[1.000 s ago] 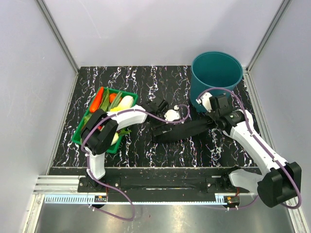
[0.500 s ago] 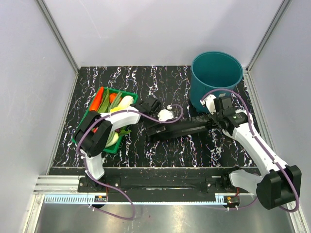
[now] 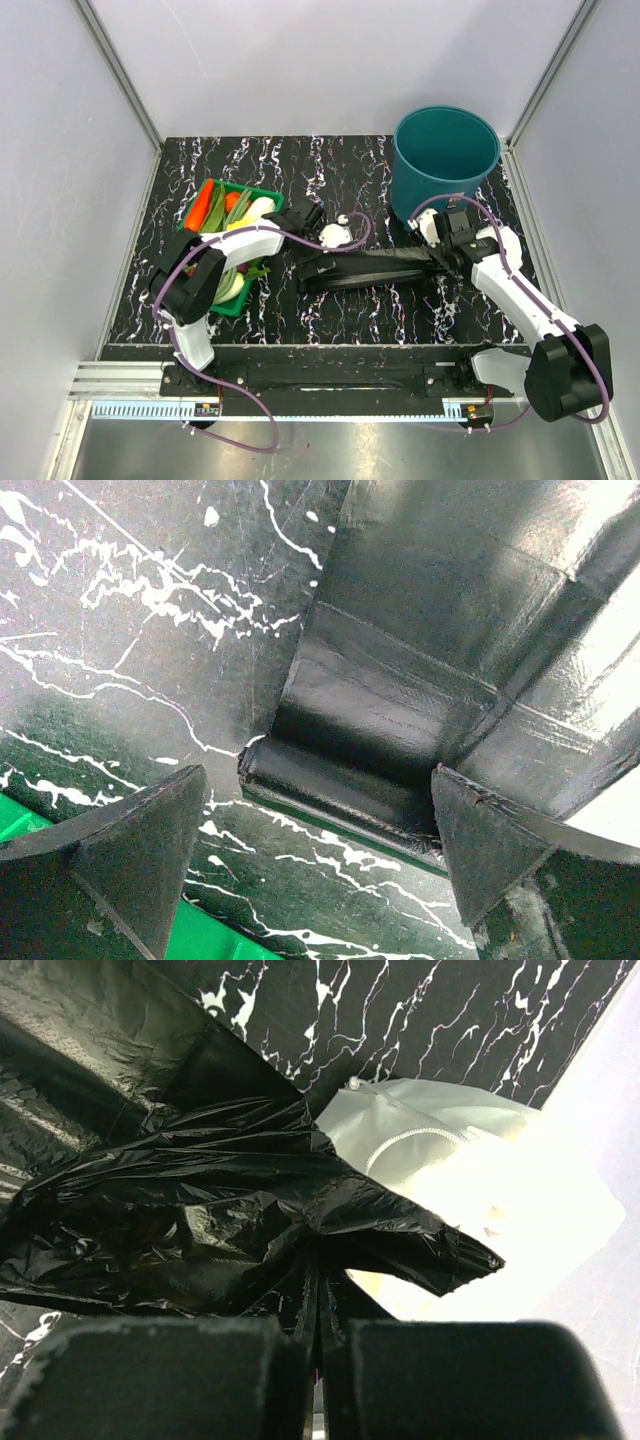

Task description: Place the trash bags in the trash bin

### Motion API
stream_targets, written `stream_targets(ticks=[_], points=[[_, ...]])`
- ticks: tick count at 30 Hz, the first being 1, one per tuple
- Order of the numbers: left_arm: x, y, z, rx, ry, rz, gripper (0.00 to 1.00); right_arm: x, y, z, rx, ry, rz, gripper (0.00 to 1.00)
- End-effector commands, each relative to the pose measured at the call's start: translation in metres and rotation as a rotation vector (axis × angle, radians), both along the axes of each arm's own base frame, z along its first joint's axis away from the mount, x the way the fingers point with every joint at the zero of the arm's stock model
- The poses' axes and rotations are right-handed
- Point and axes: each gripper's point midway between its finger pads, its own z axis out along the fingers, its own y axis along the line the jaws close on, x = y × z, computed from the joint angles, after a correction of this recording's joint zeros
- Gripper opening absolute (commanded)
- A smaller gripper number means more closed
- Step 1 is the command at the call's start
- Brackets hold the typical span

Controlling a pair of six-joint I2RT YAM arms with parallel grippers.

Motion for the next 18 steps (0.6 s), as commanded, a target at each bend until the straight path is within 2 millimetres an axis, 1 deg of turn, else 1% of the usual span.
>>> stream_targets(ticks=[1, 7, 10, 14, 18], points=[[-0.006, 0.015, 0.018, -0.002, 0.022, 0.011, 0.99, 0.008, -0.011, -0.003, -0.059, -0.022, -0.030, 0.00], [-0.004, 0.015, 0.030, -0.064, 0.057, 0.024, 0.99, 0.004, -0.012, -0.023, -0.070, 0.026, -0.033, 0.00], [-0.005, 0.014, 0.029, -0.067, 0.065, 0.022, 0.99, 0.003, -0.008, -0.032, -0.049, 0.053, -0.036, 0.00], [-0.008, 0.014, 0.022, -0.067, 0.093, 0.024, 0.99, 0.003, -0.006, -0.041, -0.045, 0.089, -0.035, 0.00], [-0.009, 0.014, 0.024, -0.083, 0.118, 0.037, 0.99, 0.005, -0.003, -0.045, -0.036, 0.105, -0.041, 0.08]])
